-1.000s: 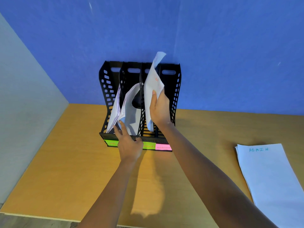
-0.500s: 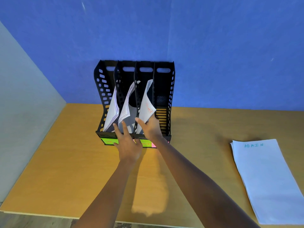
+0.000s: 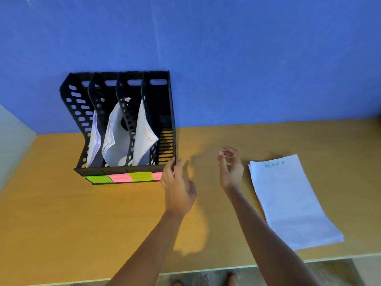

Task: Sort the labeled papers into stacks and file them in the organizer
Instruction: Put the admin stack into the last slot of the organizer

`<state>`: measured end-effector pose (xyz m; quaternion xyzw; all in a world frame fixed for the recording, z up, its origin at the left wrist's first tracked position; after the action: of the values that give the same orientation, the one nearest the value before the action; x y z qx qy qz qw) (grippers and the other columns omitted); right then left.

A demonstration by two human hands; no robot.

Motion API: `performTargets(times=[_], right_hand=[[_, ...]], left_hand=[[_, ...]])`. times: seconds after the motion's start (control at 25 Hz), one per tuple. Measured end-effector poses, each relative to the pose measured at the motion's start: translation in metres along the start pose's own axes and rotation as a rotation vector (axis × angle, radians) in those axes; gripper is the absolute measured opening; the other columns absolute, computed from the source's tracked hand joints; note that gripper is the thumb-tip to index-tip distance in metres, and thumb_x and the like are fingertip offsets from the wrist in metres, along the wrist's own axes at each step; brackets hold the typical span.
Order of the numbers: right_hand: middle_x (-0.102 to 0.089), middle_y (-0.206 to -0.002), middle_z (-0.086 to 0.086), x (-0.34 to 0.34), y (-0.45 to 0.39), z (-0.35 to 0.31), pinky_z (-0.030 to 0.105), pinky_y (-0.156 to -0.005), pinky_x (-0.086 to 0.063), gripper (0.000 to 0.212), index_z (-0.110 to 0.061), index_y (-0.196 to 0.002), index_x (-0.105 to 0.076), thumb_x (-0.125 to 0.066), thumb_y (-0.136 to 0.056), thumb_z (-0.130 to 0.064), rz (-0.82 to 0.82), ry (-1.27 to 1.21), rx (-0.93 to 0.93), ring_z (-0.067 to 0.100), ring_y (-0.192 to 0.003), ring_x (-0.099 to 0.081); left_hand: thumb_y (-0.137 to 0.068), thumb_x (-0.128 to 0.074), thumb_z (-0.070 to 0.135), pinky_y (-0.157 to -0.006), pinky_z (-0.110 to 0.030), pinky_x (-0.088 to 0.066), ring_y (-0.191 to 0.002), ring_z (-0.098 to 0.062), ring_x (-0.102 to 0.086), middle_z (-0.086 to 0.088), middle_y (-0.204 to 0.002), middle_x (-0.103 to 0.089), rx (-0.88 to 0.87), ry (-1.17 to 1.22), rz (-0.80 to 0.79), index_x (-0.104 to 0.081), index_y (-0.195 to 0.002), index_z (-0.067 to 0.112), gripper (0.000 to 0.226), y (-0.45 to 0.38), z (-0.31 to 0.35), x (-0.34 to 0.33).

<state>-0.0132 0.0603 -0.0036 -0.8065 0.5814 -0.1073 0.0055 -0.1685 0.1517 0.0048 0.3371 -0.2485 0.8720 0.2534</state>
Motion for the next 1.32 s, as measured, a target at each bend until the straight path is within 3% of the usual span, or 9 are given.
performTargets(times=[0.12, 0.32, 0.44, 0.56, 0.72, 0.84, 1.0, 1.12, 1.32], right_hand=[[-0.067, -0.092, -0.016, 0.076, -0.02, 0.033, 0.011, -0.068, -0.048, 0.016, -0.032, -0.112, -0.057, -0.058, -0.096, -0.034, 0.103, 0.134, -0.035, 0.001, -0.084, -0.064], [-0.065, -0.113, 0.009, 0.197, -0.05, 0.084, 0.04, -0.086, -0.051, 0.035, -0.011, -0.123, -0.052, -0.065, -0.092, -0.02, 0.264, 0.42, -0.207, 0.028, -0.104, -0.062], [-0.054, -0.128, 0.024, 0.246, -0.06, 0.109, 0.045, -0.098, -0.039, 0.057, 0.001, -0.132, -0.046, -0.07, -0.088, -0.026, 0.21, 0.753, -0.372, 0.042, -0.119, -0.048], [-0.046, -0.136, 0.023, 0.271, -0.059, 0.121, 0.047, -0.102, -0.036, 0.067, -0.001, -0.136, -0.044, -0.069, -0.088, -0.039, 0.126, 0.945, -0.535, 0.041, -0.127, -0.041], [-0.043, -0.135, 0.018, 0.268, -0.052, 0.123, 0.049, -0.098, -0.041, 0.061, -0.005, -0.134, -0.047, -0.061, -0.091, -0.046, 0.062, 1.05, -0.552, 0.038, -0.126, -0.041], [-0.044, -0.135, 0.014, 0.259, -0.046, 0.127, 0.047, -0.097, -0.042, 0.062, -0.008, -0.135, -0.046, -0.062, -0.09, -0.048, -0.005, 1.024, -0.506, 0.037, -0.124, -0.044], [-0.065, -0.107, 0.006, 0.263, -0.051, 0.133, 0.032, -0.07, -0.049, 0.053, -0.014, -0.115, -0.055, -0.08, -0.076, -0.041, -0.024, 0.581, -0.625, 0.029, -0.091, -0.065], [-0.075, -0.081, 0.004, 0.256, -0.052, 0.136, 0.03, -0.059, -0.048, 0.031, -0.013, -0.084, -0.073, -0.087, -0.066, -0.035, -0.14, 0.322, -0.662, 0.023, -0.068, -0.067], [-0.067, -0.061, -0.01, 0.217, -0.064, 0.094, 0.022, -0.05, -0.042, 0.017, -0.017, -0.071, -0.075, -0.085, -0.073, -0.031, -0.123, 0.09, -0.389, 0.009, -0.057, -0.059]], left_hand=[[-0.078, -0.066, 0.008, -0.111, -0.038, -0.036, -0.134, -0.026, -0.038, -0.009, -0.138, -0.038, -0.012, 0.123, -0.104, -0.038, -0.143, 0.009, 0.071, 0.002, 0.039, -0.04], [-0.088, -0.061, 0.013, -0.105, -0.031, -0.04, -0.13, -0.023, -0.043, -0.008, -0.137, -0.037, 0.281, 0.27, -0.509, -0.035, -0.144, 0.007, 0.062, 0.02, 0.087, -0.115], [-0.09, -0.062, 0.025, -0.097, -0.031, -0.044, -0.128, -0.025, -0.048, -0.009, -0.142, -0.039, 0.461, 0.264, -0.749, -0.035, -0.144, 0.006, 0.063, 0.036, 0.11, -0.155], [-0.092, -0.06, 0.031, -0.096, -0.042, -0.048, -0.122, -0.031, -0.051, -0.012, -0.141, -0.041, 0.568, 0.264, -0.827, -0.037, -0.142, 0.003, 0.062, 0.047, 0.127, -0.183], [-0.093, -0.058, 0.024, -0.1, -0.041, -0.046, -0.123, -0.031, -0.048, -0.013, -0.138, -0.035, 0.487, 0.216, -0.794, -0.049, -0.129, 0.005, 0.041, 0.05, 0.135, -0.202], [-0.088, -0.062, 0.02, -0.1, -0.034, -0.046, -0.124, -0.026, -0.044, -0.01, -0.136, -0.033, 0.453, 0.2, -0.731, -0.043, -0.135, 0.012, 0.052, 0.049, 0.138, -0.208], [-0.079, -0.073, 0.014, -0.059, -0.023, -0.05, -0.083, -0.018, -0.06, -0.008, -0.123, -0.057, 0.728, 0.419, -0.523, -0.047, -0.118, 0.01, 0.046, 0.041, 0.134, -0.205], [-0.077, -0.078, 0.009, -0.066, -0.028, -0.053, -0.08, -0.023, -0.066, -0.011, -0.104, -0.072, 0.906, 0.587, -0.502, -0.066, -0.11, 0.004, 0.036, 0.037, 0.121, -0.201], [-0.073, -0.083, 0.0, -0.044, -0.007, -0.044, -0.052, 0.0, -0.062, 0.009, -0.063, -0.068, 0.77, 0.742, -0.255, -0.069, -0.073, 0.012, 0.018, 0.005, 0.127, -0.169]])
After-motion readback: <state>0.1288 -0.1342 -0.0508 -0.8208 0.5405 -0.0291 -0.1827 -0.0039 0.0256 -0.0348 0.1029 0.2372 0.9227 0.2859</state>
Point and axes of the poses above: each hand's wrist, its own y-axis away from the middle knuckle, its own x-axis out of the back of the hand, z = x × y, the point moved 2 cm from there along -y, towards the middle knuckle
